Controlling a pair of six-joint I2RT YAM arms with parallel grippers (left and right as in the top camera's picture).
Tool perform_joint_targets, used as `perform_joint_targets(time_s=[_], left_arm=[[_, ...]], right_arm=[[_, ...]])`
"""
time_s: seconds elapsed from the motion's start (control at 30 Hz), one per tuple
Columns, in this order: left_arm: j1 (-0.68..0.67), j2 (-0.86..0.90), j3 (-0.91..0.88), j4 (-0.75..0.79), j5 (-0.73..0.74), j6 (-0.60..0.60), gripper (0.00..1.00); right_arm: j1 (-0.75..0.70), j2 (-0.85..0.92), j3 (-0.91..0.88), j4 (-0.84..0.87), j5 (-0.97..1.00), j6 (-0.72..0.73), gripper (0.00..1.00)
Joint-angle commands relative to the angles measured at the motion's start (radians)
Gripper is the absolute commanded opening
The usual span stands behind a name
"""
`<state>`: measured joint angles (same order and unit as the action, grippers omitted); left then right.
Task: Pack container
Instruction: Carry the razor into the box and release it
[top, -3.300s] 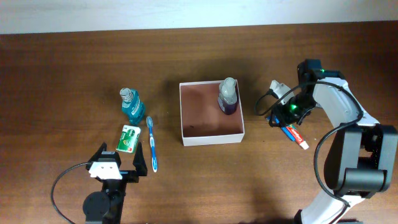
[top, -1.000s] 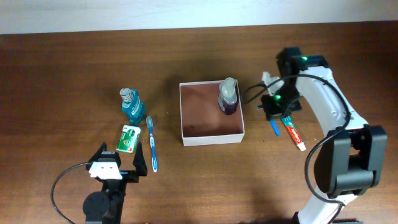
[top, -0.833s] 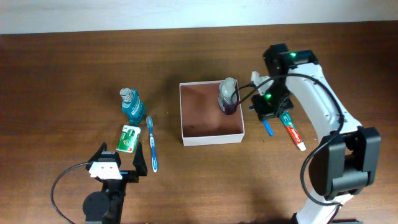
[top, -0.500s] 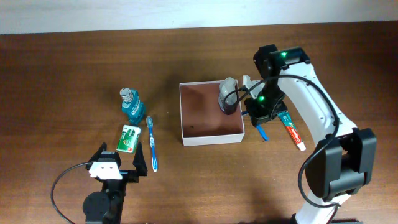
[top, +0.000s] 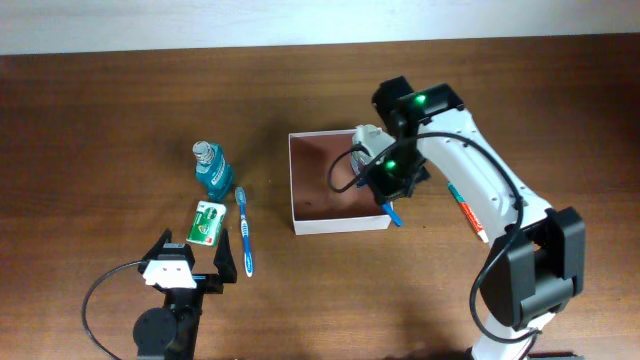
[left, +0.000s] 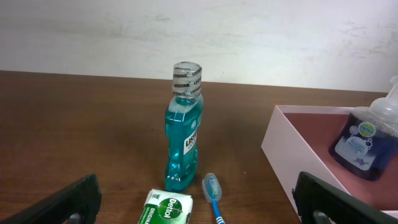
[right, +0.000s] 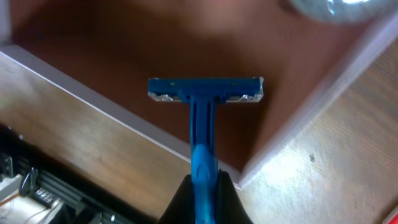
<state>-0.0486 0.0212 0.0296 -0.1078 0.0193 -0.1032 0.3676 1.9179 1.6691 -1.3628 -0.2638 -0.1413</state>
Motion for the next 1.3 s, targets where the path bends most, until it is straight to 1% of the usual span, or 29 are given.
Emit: perform_joint_targets(time_s=[0.0,0.17,0.27,0.37,0.5,0.73,0.77,0.8,0.83,0.87,1.13,1.27], left_arm=[[0.006,-0.01,-0.008,0.003,0.011,-0.009,1.0],[0.006,-0.01,-0.008,0.003,0.011,-0.009,0.99],[0.006,-0.01,-0.008,0.003,0.011,-0.009,0.99],[0.006,-0.01,-0.008,0.003,0.011,-0.009,0.99],[0.006,-0.01,-0.008,0.003,0.011,-0.009,0.99],[0.006,-0.01,-0.008,0.003,0.011,-0.009,0.99],[0.006,-0.01,-0.008,0.003,0.011,-0.009,1.0],[0.006,-0.01,-0.008,0.003,0.011,-0.009,0.99],[0.006,-0.01,-0.008,0.003,0.011,-0.009,0.99],[0.006,-0.01,-0.008,0.003,0.011,-0.009,0.99],[0.006,-0.01,-0.008,0.003,0.011,-0.009,1.0],[0.006,-0.01,-0.008,0.003,0.011,-0.009,1.0]], right_arm=[[0.044,-0.001,0.02,0.042,-0.013,-0.01,0.04],[0.074,-0.001,0.02,0.103,-0.002,-0.063,0.04],[0.079,0.0,0.019,0.139,0.06,-0.075,0.04],[0.079,0.002,0.019,0.166,0.067,-0.15,0.04],[0.079,0.002,0.017,0.193,0.066,-0.193,0.04],[0.079,0.004,0.016,0.208,0.067,-0.219,0.04],[0.079,0.004,0.016,0.209,0.067,-0.218,0.07],[0.079,0.004,0.016,0.209,0.067,-0.218,0.22],[0.079,0.004,0.016,0.208,0.067,-0.218,0.31],[0.079,0.004,0.016,0.208,0.067,-0.218,0.33],[0.076,-0.005,0.018,0.177,0.067,-0.218,0.33],[0.061,-0.039,0.021,0.121,0.066,-0.216,0.25]])
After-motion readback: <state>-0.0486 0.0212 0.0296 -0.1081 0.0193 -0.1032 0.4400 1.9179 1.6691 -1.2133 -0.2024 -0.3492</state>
